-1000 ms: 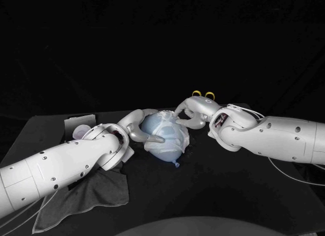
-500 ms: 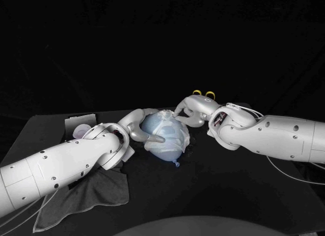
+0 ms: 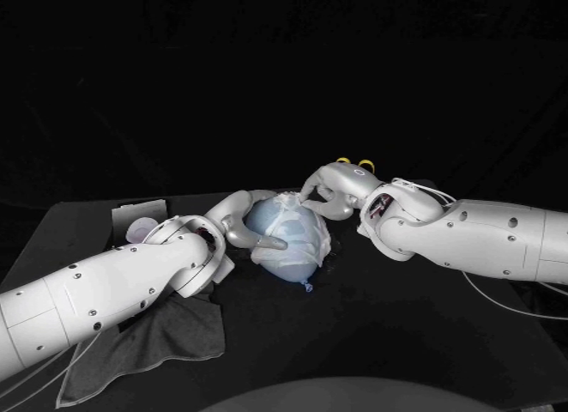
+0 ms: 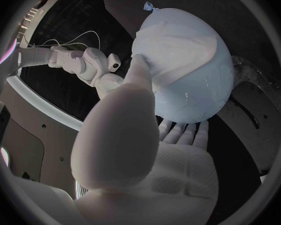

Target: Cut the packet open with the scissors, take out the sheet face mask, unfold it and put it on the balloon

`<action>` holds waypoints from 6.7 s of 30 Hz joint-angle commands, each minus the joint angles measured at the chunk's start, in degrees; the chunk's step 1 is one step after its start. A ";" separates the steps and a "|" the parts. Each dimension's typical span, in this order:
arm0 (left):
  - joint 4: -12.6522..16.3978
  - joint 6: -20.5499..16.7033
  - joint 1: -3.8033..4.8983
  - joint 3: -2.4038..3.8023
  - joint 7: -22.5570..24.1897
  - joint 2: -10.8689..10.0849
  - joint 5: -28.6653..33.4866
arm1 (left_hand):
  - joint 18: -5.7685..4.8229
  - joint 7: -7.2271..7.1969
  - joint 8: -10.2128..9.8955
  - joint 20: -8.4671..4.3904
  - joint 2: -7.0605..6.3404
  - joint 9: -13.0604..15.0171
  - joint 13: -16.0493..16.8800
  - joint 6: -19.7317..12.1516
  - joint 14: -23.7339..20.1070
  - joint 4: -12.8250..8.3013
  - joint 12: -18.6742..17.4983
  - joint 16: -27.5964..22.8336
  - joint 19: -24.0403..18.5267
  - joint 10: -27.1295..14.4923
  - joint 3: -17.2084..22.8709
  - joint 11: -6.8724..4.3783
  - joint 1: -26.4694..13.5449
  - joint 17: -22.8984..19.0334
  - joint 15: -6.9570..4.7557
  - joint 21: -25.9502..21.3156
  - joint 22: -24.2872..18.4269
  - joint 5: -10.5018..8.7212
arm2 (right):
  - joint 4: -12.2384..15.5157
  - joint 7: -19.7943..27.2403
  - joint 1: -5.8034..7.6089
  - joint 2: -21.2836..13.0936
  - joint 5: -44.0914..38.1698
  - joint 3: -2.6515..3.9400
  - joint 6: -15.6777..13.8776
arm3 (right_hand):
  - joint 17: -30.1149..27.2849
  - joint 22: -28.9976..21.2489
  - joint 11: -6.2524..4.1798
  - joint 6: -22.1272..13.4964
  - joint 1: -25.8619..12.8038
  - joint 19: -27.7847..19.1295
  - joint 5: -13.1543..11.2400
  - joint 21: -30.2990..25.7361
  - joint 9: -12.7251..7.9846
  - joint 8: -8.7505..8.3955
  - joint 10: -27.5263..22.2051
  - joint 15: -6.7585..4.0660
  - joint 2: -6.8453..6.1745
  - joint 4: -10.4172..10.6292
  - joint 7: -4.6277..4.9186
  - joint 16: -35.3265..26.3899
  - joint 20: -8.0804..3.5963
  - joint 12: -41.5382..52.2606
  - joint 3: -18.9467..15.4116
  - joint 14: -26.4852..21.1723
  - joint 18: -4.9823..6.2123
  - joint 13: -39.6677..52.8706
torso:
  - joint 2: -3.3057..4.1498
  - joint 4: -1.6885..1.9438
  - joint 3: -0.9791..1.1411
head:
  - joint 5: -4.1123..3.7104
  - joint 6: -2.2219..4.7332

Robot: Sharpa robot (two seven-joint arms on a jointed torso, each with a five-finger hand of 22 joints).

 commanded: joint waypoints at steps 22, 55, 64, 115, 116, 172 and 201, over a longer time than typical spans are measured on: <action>-0.01 0.86 -0.09 -0.07 0.49 0.38 0.34 | 1.06 7.01 0.24 -0.50 0.12 0.07 0.04 0.22 0.20 -0.02 0.26 0.02 -0.07 0.27 0.49 -0.16 0.71 0.06 -0.04 -0.37 -0.11 -0.14 | 2.84 0.75 1.25 1.15 -0.09 0.53 -7.61 | 15.09 1.34 -1.62 -13.04 -5.26 0.43 0.08 -0.16 35.85 19.12 5.93 -1.59 3.86 6.99 -1.80 0.20 -1.47 0.20 3.71 5.97 -0.42 15.05 | 0.01 -0.01 -0.01 | 0.07 0.05; -0.16 1.20 -0.09 -0.07 0.84 0.41 1.07 | 1.15 7.03 0.22 -0.49 0.16 0.06 0.02 0.13 0.15 -0.02 0.22 -0.05 -0.05 0.18 0.65 -0.13 0.81 0.06 -0.01 -0.38 -0.12 -0.15 | 0.21 4.54 1.63 -2.76 4.06 0.58 3.91 | 15.09 0.59 2.60 -8.64 -1.17 -1.34 0.04 -2.24 16.60 -5.35 5.93 2.20 -5.24 0.83 2.96 0.20 1.86 0.20 -0.23 5.97 0.08 15.05 | 0.00 0.03 -0.03 | 0.30 0.68; 0.01 1.24 -0.09 -0.07 0.86 0.40 1.19 | 1.15 7.03 0.22 -0.49 0.16 0.06 0.02 0.13 0.15 -0.02 0.22 -0.05 -0.05 0.18 0.65 -0.13 0.81 0.06 -0.01 -0.38 -0.12 -0.15 | -1.14 2.52 1.41 -1.22 4.89 0.53 4.60 | 15.09 0.72 2.40 -7.68 -3.29 -1.21 0.04 -2.31 15.02 -6.69 5.93 1.99 -3.88 3.75 2.74 0.20 1.74 0.20 -2.00 5.97 0.07 15.05 | 0.03 0.03 -0.02 | 0.32 0.65; 0.21 1.39 -0.09 -0.07 0.75 0.28 1.49 | 1.41 7.11 0.20 -0.46 0.31 0.07 0.00 -0.06 0.07 -0.03 0.19 -0.20 -0.08 0.06 1.79 -0.06 1.21 0.06 0.07 -0.43 -0.18 -0.16 | -1.07 5.40 1.01 -0.02 11.81 0.56 -7.98 | 15.09 3.28 -0.30 -0.99 2.01 1.30 0.06 -0.22 15.30 -3.41 5.93 -0.32 0.08 3.85 -0.30 0.20 -0.29 0.20 -0.05 5.97 -0.56 15.05 | 0.02 -0.02 0.02 | 0.18 0.50; 0.20 1.40 -0.09 -0.07 0.74 0.28 1.49 | 1.41 7.11 0.20 -0.46 0.31 0.07 0.00 -0.06 0.07 -0.03 0.19 -0.20 -0.08 0.06 1.79 -0.06 1.21 0.06 0.07 -0.43 -0.18 -0.16 | -0.98 5.36 1.01 -0.11 11.92 0.56 -8.12 | 15.09 3.28 -0.30 -0.99 2.01 1.30 0.06 -0.22 15.30 -3.41 5.93 -0.32 0.08 3.85 -0.30 0.20 -0.29 0.20 -0.05 5.97 -0.56 15.05 | 0.02 -0.02 0.02 | 0.18 0.50; 1.54 0.50 -0.17 -0.05 7.51 -1.12 8.67 | 1.59 7.12 1.23 -0.31 -0.39 0.93 0.13 2.05 0.39 0.00 0.40 -0.35 0.05 0.91 -1.83 0.18 -2.45 0.20 0.91 -0.49 -0.30 -0.10 | -2.06 -2.12 1.33 -1.34 16.48 0.56 0.72 | -11.30 -21.62 6.19 -19.19 -3.08 -23.53 0.60 -32.88 10.28 -13.06 -22.03 5.09 -8.13 14.44 6.68 -11.15 4.99 -37.08 -18.48 -7.98 5.48 -17.97 | 0.00 -0.01 -0.04 | 0.31 0.23; 14.07 -1.24 0.44 1.71 16.54 -15.31 16.94 | 0.18 7.74 8.86 -0.13 6.32 5.96 1.47 18.78 14.17 -0.43 2.82 5.91 3.81 17.63 13.46 1.40 1.74 3.75 1.86 1.34 0.64 -0.46 | 4.31 13.98 1.24 -5.46 24.55 0.29 -0.19 | -61.12 -53.60 12.29 -18.43 10.25 -43.11 0.37 -72.51 3.93 -13.13 -37.52 14.37 1.73 16.16 10.56 -77.28 12.38 -78.41 -46.27 -43.87 3.23 -70.73 | 0.02 0.07 -0.03 | 0.81 0.17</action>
